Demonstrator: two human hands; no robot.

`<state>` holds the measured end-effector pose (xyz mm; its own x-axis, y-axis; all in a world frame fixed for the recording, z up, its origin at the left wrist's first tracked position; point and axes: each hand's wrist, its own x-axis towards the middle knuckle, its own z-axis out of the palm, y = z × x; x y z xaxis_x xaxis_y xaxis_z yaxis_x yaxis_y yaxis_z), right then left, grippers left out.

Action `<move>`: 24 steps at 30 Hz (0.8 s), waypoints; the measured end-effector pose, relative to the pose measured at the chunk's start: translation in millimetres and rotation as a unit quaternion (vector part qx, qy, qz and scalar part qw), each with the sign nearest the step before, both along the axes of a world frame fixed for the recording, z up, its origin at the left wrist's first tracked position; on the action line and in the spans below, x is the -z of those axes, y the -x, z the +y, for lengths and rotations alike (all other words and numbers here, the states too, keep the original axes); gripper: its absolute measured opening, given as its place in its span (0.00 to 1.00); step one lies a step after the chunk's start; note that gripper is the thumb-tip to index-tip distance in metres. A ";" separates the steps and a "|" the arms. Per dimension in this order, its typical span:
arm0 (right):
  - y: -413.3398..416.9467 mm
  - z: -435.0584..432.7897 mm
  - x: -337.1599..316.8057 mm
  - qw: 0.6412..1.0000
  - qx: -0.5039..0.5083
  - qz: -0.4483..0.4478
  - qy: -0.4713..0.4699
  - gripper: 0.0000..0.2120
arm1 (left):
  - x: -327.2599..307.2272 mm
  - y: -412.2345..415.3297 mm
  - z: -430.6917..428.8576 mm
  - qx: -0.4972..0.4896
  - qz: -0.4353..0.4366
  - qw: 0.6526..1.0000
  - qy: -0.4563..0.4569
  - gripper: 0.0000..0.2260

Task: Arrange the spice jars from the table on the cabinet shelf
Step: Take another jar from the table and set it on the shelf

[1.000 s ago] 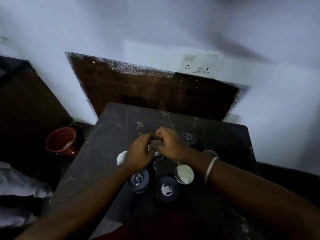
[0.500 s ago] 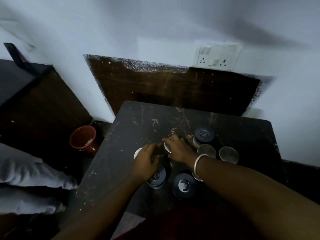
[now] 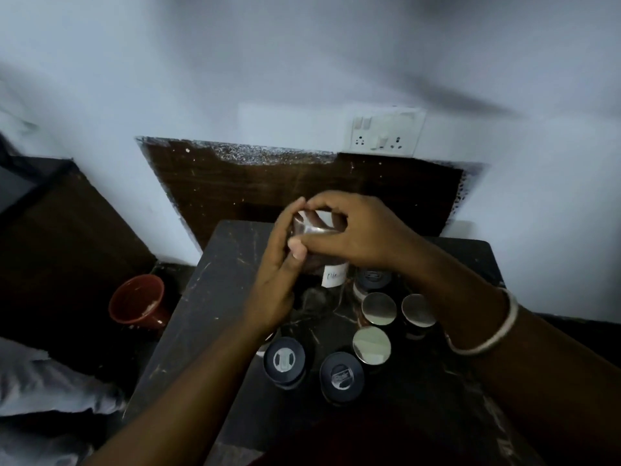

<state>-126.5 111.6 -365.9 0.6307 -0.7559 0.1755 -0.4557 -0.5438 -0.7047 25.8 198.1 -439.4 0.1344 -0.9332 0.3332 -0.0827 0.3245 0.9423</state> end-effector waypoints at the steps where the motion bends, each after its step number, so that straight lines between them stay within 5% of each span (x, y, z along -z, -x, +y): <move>1: 1.2 5.2 -13.6 0.999 0.009 -0.036 -0.002 0.27 | -14.7 7.7 0.0 -0.001 0.013 1.000 0.016 0.32; 7: 16.0 28.5 -63.4 0.945 -0.011 -0.308 -0.110 0.21 | -83.6 31.4 6.6 0.049 0.150 0.986 0.056 0.37; 15: 24.9 41.2 -58.9 0.900 -0.029 -0.428 -0.082 0.14 | -111.7 44.3 10.3 0.161 0.297 0.941 0.000 0.30; 24: 25.4 47.8 -54.5 0.864 -0.023 -0.500 -0.058 0.12 | -117.0 48.9 11.0 0.103 0.221 0.970 -0.006 0.26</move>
